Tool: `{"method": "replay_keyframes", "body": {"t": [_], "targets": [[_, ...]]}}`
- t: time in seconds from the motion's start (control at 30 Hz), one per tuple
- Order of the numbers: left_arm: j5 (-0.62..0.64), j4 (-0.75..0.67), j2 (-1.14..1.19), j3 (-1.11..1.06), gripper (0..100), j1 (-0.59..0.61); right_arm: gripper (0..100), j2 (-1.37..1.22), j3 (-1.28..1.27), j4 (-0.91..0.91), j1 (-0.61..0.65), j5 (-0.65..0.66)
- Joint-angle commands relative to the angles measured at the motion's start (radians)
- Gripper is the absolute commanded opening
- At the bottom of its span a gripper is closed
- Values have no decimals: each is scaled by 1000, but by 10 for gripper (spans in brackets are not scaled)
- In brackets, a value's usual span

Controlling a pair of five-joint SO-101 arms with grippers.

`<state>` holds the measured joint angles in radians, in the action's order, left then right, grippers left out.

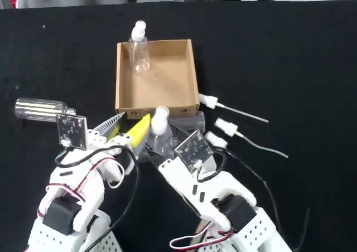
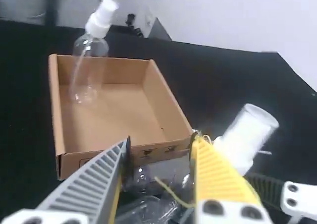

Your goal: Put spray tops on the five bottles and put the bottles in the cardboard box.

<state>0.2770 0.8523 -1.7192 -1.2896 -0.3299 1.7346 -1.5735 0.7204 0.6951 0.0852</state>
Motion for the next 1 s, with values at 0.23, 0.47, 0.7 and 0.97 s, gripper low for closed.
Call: {"method": "replay_keyframes", "body": {"t": [0.23,0.47,0.7,0.97], "targets": [[-31,5,-2,16,191,-68,82,24,5,-32,21,-9],[-31,5,-2,27,191,-25,82,24,5,-26,21,-9],[-31,0,-2,25,191,117,82,24,4,-23,9,-9],[-126,-15,-2,4,191,289,82,24,5,-23,-57,-9]]}}
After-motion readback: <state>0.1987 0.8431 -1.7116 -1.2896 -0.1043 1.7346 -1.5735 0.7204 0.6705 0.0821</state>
